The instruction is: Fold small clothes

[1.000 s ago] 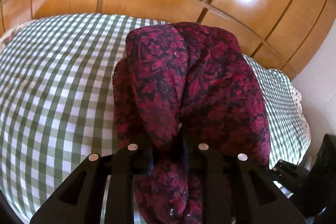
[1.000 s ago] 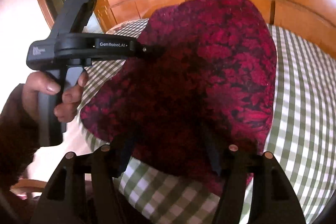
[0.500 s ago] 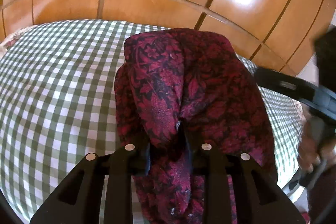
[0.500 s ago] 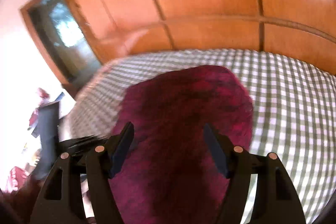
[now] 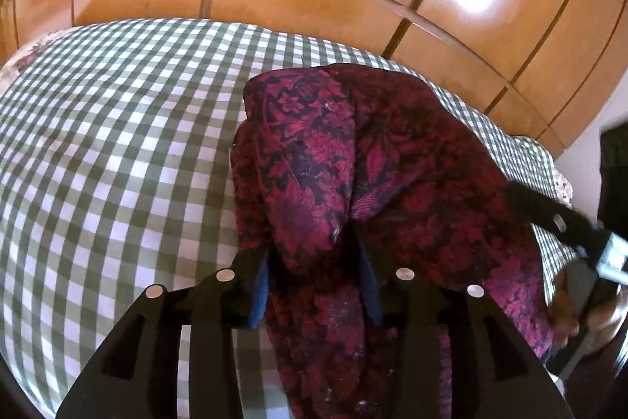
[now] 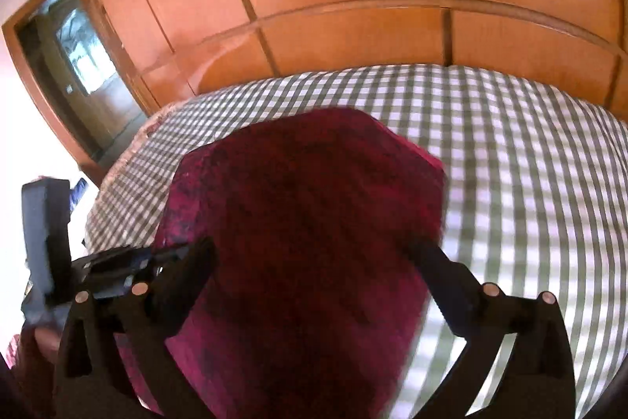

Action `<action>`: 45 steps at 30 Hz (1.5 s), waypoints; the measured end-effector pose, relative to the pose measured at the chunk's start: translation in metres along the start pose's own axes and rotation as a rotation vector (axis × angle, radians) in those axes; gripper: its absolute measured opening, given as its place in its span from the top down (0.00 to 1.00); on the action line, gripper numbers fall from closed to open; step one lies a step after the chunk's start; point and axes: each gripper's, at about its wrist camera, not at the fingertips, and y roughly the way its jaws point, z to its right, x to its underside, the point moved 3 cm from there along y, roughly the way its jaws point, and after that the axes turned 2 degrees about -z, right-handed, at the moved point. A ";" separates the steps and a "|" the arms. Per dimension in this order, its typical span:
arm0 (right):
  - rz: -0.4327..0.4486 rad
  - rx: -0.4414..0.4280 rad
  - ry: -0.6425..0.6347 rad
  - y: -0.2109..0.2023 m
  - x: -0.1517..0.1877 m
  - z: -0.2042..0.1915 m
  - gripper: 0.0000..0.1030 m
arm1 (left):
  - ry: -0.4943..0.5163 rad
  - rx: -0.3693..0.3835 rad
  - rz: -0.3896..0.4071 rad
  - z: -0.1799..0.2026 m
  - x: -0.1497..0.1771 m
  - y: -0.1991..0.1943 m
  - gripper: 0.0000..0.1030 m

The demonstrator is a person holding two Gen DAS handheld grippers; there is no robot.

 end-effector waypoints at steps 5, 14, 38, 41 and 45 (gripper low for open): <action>-0.079 -0.125 0.119 -0.006 0.055 0.015 0.02 | -0.017 0.023 -0.004 0.000 0.000 0.002 0.62; -0.134 -0.140 0.119 0.005 0.100 0.004 0.02 | -0.010 0.006 0.003 -0.001 0.002 0.003 0.59; -0.150 -0.351 0.260 0.044 -0.009 0.034 0.02 | -0.121 0.231 0.007 -0.029 0.007 0.008 0.53; -0.159 -0.374 0.252 0.054 -0.013 0.030 0.02 | -0.137 0.253 0.012 -0.031 0.009 0.009 0.53; -0.136 -0.363 0.212 0.041 -0.005 0.025 0.14 | -0.149 0.295 -0.006 -0.029 0.011 0.008 0.56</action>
